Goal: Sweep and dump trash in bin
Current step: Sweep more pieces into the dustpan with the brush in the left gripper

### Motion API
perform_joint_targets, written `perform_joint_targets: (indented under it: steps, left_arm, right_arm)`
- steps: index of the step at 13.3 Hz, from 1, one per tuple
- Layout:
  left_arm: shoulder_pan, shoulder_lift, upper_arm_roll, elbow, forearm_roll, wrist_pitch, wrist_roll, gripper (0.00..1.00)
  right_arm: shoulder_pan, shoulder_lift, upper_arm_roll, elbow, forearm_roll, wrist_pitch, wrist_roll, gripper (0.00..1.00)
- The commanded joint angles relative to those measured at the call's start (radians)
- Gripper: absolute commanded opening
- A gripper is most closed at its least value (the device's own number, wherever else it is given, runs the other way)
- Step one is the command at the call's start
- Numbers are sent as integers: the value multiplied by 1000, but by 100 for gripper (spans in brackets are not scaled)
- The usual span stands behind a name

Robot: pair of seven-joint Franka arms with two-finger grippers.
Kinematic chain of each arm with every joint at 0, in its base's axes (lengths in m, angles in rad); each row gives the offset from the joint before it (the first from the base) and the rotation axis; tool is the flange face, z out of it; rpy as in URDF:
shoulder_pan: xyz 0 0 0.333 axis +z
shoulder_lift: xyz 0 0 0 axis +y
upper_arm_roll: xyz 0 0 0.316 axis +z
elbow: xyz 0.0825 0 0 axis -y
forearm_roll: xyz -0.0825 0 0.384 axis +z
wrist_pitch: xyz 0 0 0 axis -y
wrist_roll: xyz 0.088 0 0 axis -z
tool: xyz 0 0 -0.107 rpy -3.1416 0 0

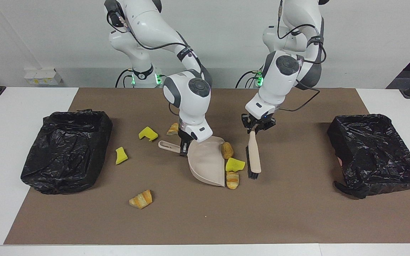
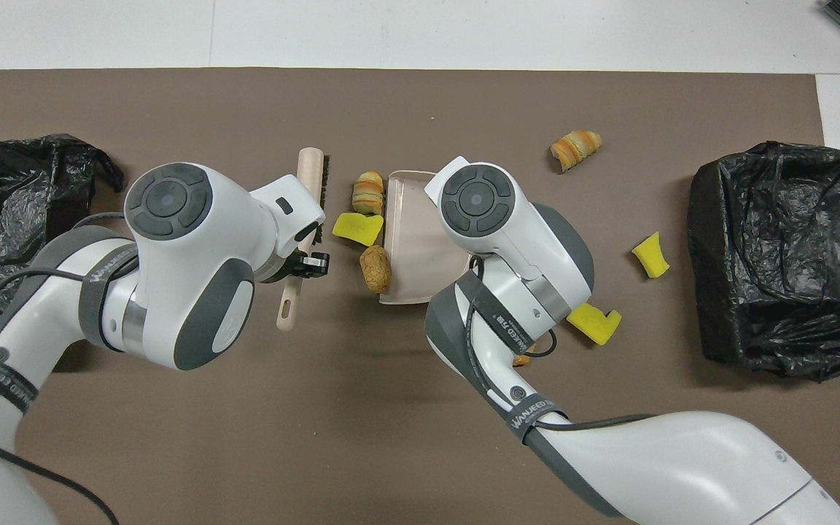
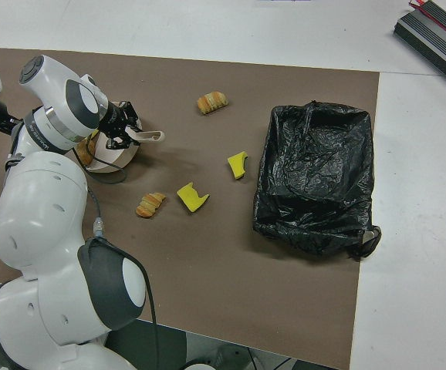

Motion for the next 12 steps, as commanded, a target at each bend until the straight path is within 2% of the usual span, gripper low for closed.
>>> perform_joint_targets:
  steps: [1,3,6,10,12]
  left_arm:
    - [0,85,-8,74,35,-43,28,0]
    - [-14,91,-9,41,29,-45,27,0]
    - [-47,52,-17,-37,-44,-31,12,0]
    - [-112,27,-18,-33,-141,-34,-8,0]
    - [-124,-2,-28,-31,-239,-41,-45,0]
  right_arm:
    - [-13,-3,7,4,-9,-3,-31,0]
    - [-13,-3,7,2,-8,-2,-34,0]
    - [-13,-3,7,2,-8,-2,-34,0]
    - [-15,-3,7,2,-8,0,-35,0]
    - [-15,-3,7,2,-9,0,-37,0]
